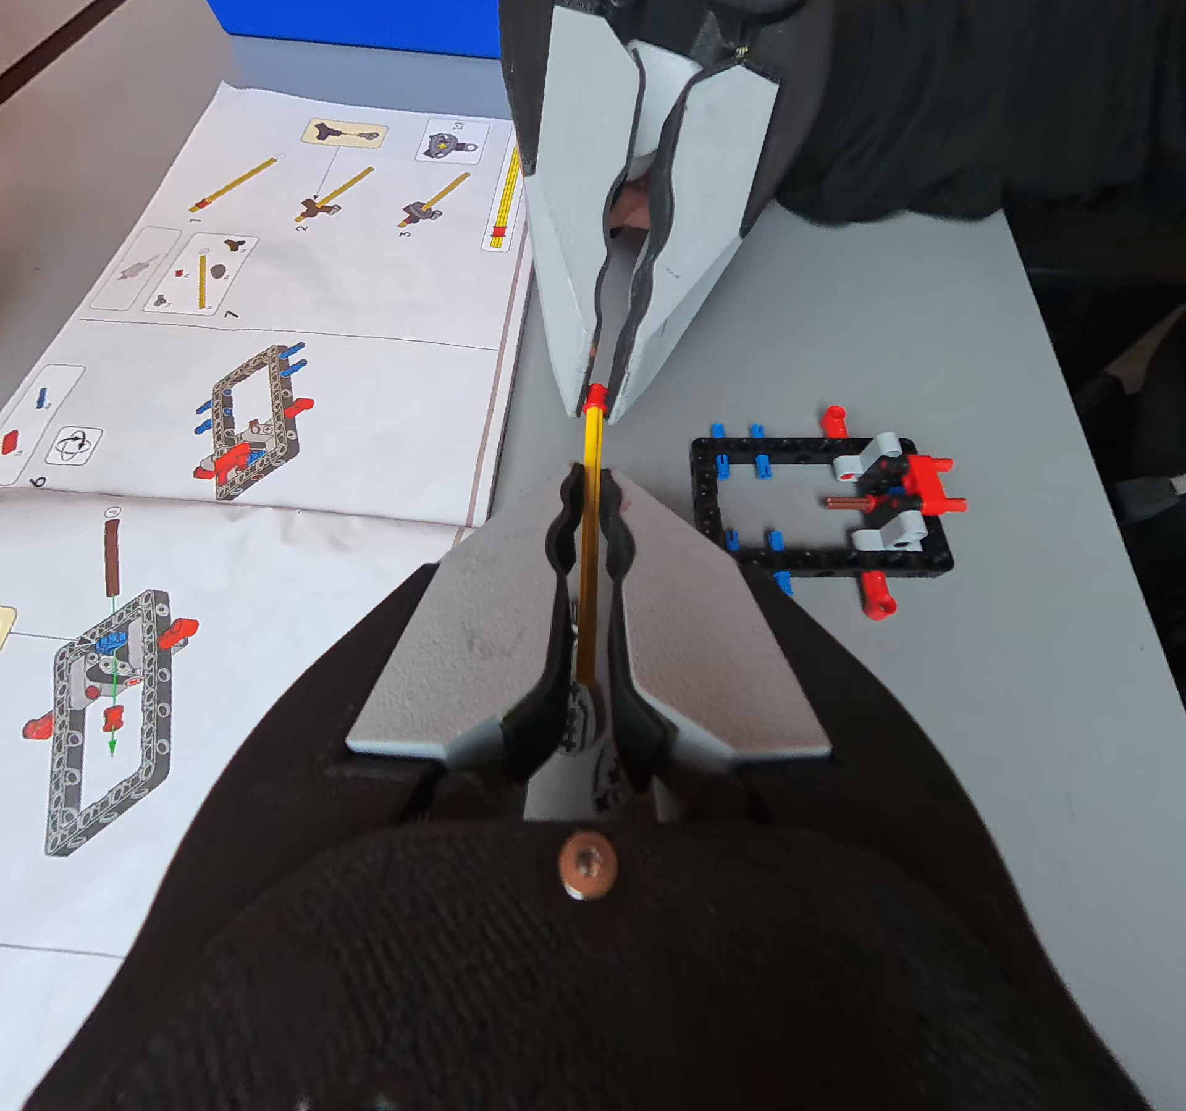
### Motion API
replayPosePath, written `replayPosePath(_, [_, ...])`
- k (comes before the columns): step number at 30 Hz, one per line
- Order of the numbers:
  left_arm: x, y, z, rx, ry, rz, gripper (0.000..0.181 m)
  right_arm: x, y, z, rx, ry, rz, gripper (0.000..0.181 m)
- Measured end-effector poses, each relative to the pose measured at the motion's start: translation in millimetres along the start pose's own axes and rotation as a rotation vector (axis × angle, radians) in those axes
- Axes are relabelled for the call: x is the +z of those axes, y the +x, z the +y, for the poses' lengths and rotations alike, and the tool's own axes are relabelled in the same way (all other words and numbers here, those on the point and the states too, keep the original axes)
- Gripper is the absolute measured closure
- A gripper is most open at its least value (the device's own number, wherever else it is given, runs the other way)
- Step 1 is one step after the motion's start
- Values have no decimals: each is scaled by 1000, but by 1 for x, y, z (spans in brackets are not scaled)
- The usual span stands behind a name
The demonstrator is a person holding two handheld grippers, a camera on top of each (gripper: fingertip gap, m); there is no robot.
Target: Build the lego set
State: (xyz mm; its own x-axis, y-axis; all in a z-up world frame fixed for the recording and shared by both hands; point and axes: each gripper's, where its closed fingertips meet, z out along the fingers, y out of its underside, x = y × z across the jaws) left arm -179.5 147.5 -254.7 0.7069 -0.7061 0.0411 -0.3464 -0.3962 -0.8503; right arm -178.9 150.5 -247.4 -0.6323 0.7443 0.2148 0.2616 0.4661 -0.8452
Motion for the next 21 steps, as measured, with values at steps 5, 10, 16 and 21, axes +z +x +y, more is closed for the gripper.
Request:
replayPosePath(5, [-1,0,1,15,-23,-7,180,2,-1,1,18,14,-13,178])
replayPosePath(10, [-4,0,-2,-10,-1,9,180,2,0,-2,50,50,-25,178])
replayPosePath(16, [1,6,0,9,-13,31,180,7,-6,-1,51,47,-60,179])
replayPosePath(21, [7,4,7,21,-48,18,180,13,-8,5,20,4,-51,178])
